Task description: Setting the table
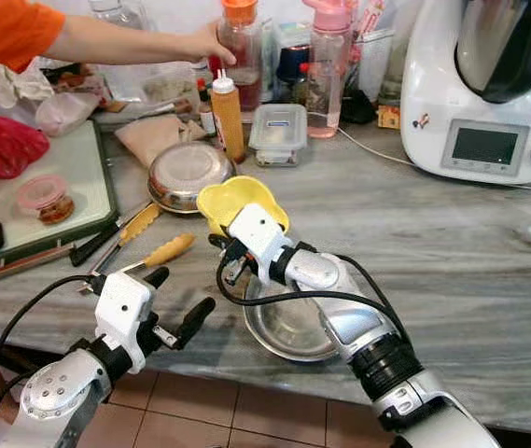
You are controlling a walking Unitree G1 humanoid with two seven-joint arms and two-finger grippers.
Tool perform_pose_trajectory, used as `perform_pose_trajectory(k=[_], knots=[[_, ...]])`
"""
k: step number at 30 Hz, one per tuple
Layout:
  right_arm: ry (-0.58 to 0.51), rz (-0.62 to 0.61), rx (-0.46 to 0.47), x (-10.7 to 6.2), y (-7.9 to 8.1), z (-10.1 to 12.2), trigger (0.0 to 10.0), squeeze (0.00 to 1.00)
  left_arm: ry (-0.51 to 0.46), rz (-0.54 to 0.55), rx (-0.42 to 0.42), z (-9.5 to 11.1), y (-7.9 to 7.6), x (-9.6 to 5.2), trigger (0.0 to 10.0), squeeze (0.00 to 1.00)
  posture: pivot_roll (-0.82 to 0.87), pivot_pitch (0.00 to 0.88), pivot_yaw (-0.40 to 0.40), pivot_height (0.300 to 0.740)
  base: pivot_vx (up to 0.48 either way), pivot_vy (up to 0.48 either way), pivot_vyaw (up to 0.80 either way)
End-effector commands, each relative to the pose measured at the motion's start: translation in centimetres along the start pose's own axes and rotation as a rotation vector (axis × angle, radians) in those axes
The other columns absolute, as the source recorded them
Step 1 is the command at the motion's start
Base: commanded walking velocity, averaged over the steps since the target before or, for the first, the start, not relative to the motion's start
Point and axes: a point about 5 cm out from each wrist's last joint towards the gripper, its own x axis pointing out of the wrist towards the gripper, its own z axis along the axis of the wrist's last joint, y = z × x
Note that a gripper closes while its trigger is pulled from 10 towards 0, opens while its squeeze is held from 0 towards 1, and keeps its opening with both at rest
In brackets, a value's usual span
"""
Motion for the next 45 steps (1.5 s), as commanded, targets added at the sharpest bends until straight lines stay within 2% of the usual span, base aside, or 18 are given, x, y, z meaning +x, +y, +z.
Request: perform_pose_trajectory(k=[1, 14, 15, 16, 17, 28, 33, 45], knots=[[-0.017, 0.019, 0.009, 0.3, 0.0, 0.3, 10.0, 0.00, 0.018, 0.009, 0.004, -0.6, 0.7, -0.5, 10.0, 0.00, -0.05, 0.088, 0.063, 0.740, 0.000, 0.000, 0.00], [0.077, -0.032, -0.021, -0.2, -1.3, -1.3, 10.0, 0.00, 0.046, -0.001, -0.005, -2.7, 1.4, -0.2, 10.0, 0.00, -0.06, 0.084, 0.075, 0.740, 0.000, 0.000, 0.00], [0.083, -0.029, -0.023, -0.2, -1.3, -1.5, 10.0, 0.33, 0.048, -0.002, -0.007, -3.1, 1.5, -0.1, 10.0, 0.00, -0.06, 0.082, 0.074, 0.740, 0.000, 0.000, 0.00], [0.096, -0.030, -0.027, -0.3, -1.3, -1.7, 10.0, 0.61, 0.051, -0.003, -0.010, -3.4, 1.6, -0.2, 10.0, 0.00, -0.06, 0.080, 0.075, 0.740, 0.000, 0.000, 0.00], [0.105, -0.030, -0.031, -0.3, -1.3, -1.9, 10.0, 1.00, 0.054, -0.003, -0.011, -3.8, 1.7, -0.2, 10.0, 0.00, -0.06, 0.080, 0.074, 0.740, 0.000, 0.000, 0.00], [0.118, -0.043, -0.042, -0.2, -1.4, -2.2, 10.0, 1.00, 0.067, -0.002, -0.015, -5.8, 2.0, -0.6, 10.0, 0.00, -0.06, 0.079, 0.073, 0.740, 0.000, 0.000, 0.00], [0.112, -0.051, -0.048, -0.3, -1.5, -2.2, 10.0, 1.00, 0.064, -0.005, -0.013, -5.9, 2.1, -0.6, 10.0, 0.00, -0.06, 0.079, 0.074, 0.740, 0.000, 0.000, 0.00], [0.039, -0.094, -0.090, -0.6, -2.3, -0.4, 10.0, 1.00, 0.037, -0.020, 0.006, -5.2, 2.0, 0.1, 10.0, 0.00, -0.06, 0.074, 0.085, 0.740, 0.000, 0.000, 0.00]])
